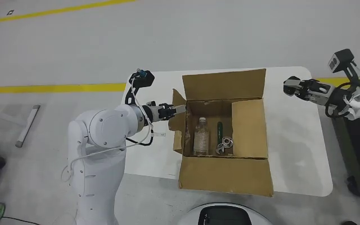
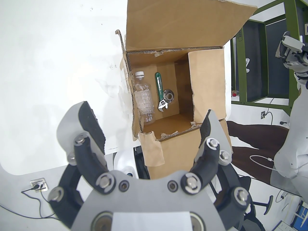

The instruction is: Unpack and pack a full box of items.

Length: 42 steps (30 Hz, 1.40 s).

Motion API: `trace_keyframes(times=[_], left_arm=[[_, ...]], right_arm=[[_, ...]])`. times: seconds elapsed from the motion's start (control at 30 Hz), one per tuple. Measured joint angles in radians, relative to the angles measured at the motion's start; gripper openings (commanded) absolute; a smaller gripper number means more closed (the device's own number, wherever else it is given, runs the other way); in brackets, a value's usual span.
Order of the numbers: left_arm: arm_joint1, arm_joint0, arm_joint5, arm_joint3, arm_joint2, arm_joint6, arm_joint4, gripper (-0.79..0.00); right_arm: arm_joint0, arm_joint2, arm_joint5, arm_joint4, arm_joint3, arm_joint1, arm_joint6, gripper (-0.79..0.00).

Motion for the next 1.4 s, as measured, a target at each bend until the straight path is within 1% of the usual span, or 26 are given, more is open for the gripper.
trace_keyframes(times=[0.13,0.2,0.27,0.3,0.33,0.4,0.47,0.5,0.57,0.67,0.77,0.87,0.97,1.13,1.27,1.4], left_arm=[[0.0,0.007,-0.002,0.002,-0.002,0.008,0.001,0.0],[0.004,0.034,-0.007,0.005,-0.011,0.05,0.018,0.0],[0.011,0.053,-0.005,-0.002,-0.018,0.086,0.078,0.0],[0.013,0.06,-0.006,-0.006,-0.018,0.097,0.108,-0.111],[0.015,0.066,-0.005,-0.008,-0.019,0.107,0.134,-0.326],[0.018,0.079,0.005,-0.006,-0.024,0.13,0.165,-0.554],[0.02,0.09,0.006,0.002,-0.027,0.15,0.18,-0.717],[0.021,0.095,0.005,0.007,-0.028,0.157,0.184,-0.785],[0.022,0.107,0.005,0.021,-0.024,0.172,0.192,-0.785],[0.022,0.124,0.003,0.042,-0.008,0.188,0.199,-0.785],[0.021,0.136,-0.001,0.057,0.014,0.194,0.187,-0.785],[0.017,0.135,-0.004,0.071,0.033,0.192,0.14,-0.785],[0.013,0.124,-0.017,0.087,0.056,0.188,0.089,-0.785],[0.007,0.093,-0.063,0.104,0.112,0.171,0.023,-0.785],[0.001,0.07,-0.088,0.114,0.158,0.158,-0.03,-0.785],[-0.005,0.052,-0.115,0.132,0.207,0.141,-0.083,-0.785]], right_arm=[[-0.004,-0.001,-0.003,-0.002,-0.002,0.0,-0.005,-0.785],[-0.024,0.0,-0.015,-0.008,-0.005,-0.002,-0.06,-0.785],[-0.041,0.006,-0.017,-0.004,-0.007,-0.004,-0.13,-0.785],[-0.045,0.007,-0.016,-0.001,-0.008,-0.004,-0.153,-0.785],[-0.047,0.008,-0.014,0.003,-0.007,-0.005,-0.169,-0.785],[-0.043,0.006,-0.005,0.013,0.009,-0.005,-0.193,-0.785],[-0.028,-0.002,0.003,0.026,0.038,-0.007,-0.22,-0.785],[-0.018,-0.007,0.007,0.037,0.054,-0.009,-0.234,-0.785],[0.011,-0.024,0.02,0.072,0.097,-0.013,-0.271,-0.785],[0.073,-0.068,0.046,0.084,0.156,-0.02,-0.315,-0.785],[0.153,-0.13,0.046,0.084,0.214,-0.028,-0.301,-0.785],[0.23,-0.194,0.042,0.069,0.283,-0.036,-0.29,-0.785],[0.298,-0.255,0.043,0.059,0.362,-0.047,-0.283,-0.785],[0.389,-0.345,0.042,0.039,0.482,-0.067,-0.274,-0.785],[0.441,-0.395,0.032,0.048,0.544,-0.081,-0.248,-0.785],[0.474,-0.427,0.006,0.066,0.571,-0.091,-0.199,-0.785]])
